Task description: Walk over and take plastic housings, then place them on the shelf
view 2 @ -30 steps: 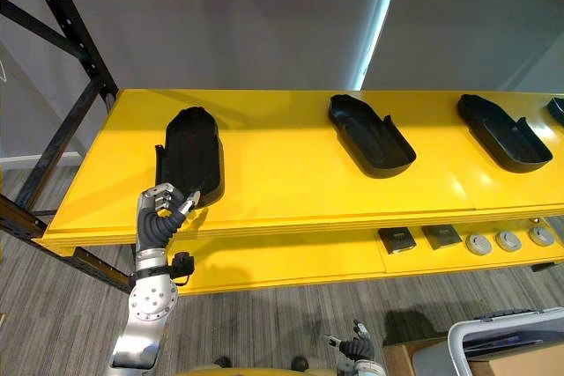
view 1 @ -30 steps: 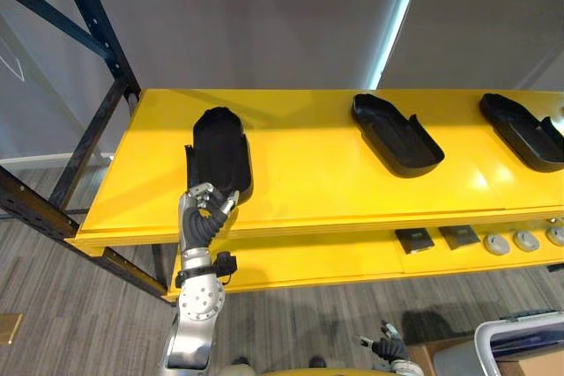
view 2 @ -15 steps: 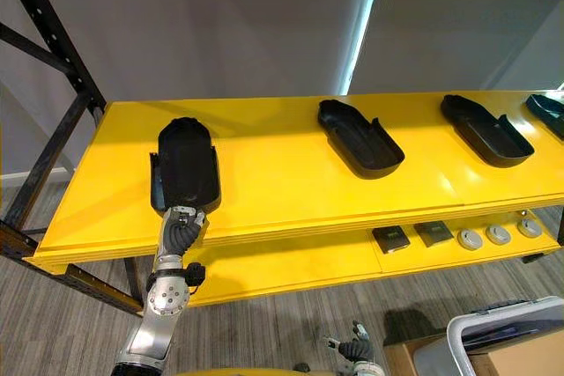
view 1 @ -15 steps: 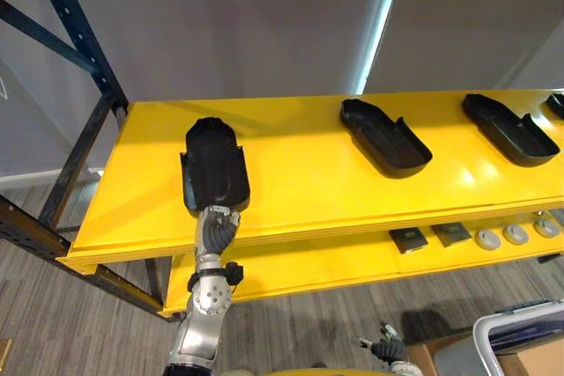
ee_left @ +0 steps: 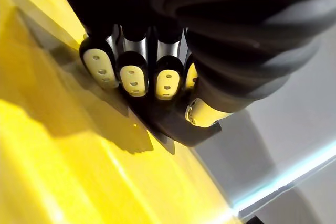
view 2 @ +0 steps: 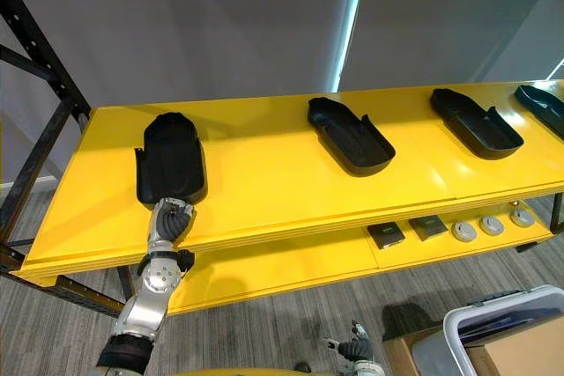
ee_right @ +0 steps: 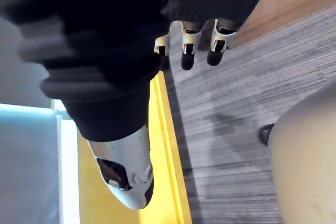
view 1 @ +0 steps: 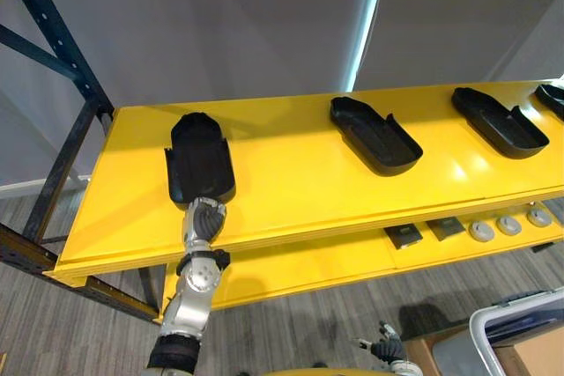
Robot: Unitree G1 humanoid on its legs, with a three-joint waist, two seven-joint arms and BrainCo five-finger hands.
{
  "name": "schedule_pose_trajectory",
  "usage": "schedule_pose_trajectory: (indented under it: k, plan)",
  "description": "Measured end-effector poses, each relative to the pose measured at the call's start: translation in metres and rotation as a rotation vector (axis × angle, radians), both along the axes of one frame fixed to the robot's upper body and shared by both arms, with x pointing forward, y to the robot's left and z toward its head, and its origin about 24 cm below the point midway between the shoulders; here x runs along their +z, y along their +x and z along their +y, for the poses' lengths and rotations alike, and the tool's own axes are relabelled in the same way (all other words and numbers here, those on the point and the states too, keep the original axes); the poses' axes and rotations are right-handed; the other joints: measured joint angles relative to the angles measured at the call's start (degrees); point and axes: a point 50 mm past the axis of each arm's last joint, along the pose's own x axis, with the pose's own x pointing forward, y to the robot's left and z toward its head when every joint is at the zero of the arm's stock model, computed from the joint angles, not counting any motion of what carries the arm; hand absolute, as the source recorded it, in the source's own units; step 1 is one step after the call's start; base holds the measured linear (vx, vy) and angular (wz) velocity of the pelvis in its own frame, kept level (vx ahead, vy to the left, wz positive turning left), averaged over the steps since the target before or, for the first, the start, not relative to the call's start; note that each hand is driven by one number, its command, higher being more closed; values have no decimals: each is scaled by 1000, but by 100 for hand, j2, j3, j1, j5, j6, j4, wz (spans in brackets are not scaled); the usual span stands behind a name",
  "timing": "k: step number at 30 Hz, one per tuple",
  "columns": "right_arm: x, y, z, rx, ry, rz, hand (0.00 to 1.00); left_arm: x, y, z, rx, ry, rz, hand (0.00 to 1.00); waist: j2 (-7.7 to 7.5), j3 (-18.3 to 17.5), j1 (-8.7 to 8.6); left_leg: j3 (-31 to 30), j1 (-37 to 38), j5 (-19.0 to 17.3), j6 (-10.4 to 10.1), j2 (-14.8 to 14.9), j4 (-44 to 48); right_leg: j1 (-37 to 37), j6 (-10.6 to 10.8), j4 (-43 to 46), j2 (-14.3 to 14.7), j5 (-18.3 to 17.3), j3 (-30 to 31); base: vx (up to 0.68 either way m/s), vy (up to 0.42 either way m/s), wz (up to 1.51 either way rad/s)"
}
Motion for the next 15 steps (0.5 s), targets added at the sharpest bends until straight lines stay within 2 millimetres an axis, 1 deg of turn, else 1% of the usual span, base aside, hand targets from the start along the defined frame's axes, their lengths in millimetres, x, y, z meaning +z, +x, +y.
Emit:
schedule_pose_trajectory:
  k: [1, 5, 11, 14, 15]
  plan:
    - [0, 1, 0, 1, 1, 0, 0, 2, 2, 3, 2, 13, -1, 100, -11, 10, -25, 18, 0, 0, 0, -8, -6, -10, 0, -1, -6, 3, 14, 0, 4, -6]
    - [0, 2, 1, 7, 2, -4, 0, 9, 10, 3, -2, 19, -21, 100, -95, 84, -26, 20, -8, 5, 9, -33, -15, -23, -1, -14, -28, 9, 15, -1, 1, -1]
    - [1, 3, 1, 8, 1, -8, 0, 13, 13, -1, -11, 13, -42, 100, -102, 108, -32, -29, -3, 35, 50, -94, -97, -15, 18, -96, -77, 22, -23, 5, 3, 4]
    - [1, 6, 1, 9, 1, -14, 0, 24, 11, -5, -24, 3, -94, 100, -113, 192, -30, -85, -2, 41, 58, -104, -108, 40, 18, -106, -89, 22, -87, 31, -10, 10]
    - [1, 7, 1, 9, 0, -17, 0, 31, 9, -7, -35, -1, -132, 100, -114, 226, -28, -118, 0, 43, 62, -104, -108, 60, 18, -106, -91, 22, -134, 28, -18, 14]
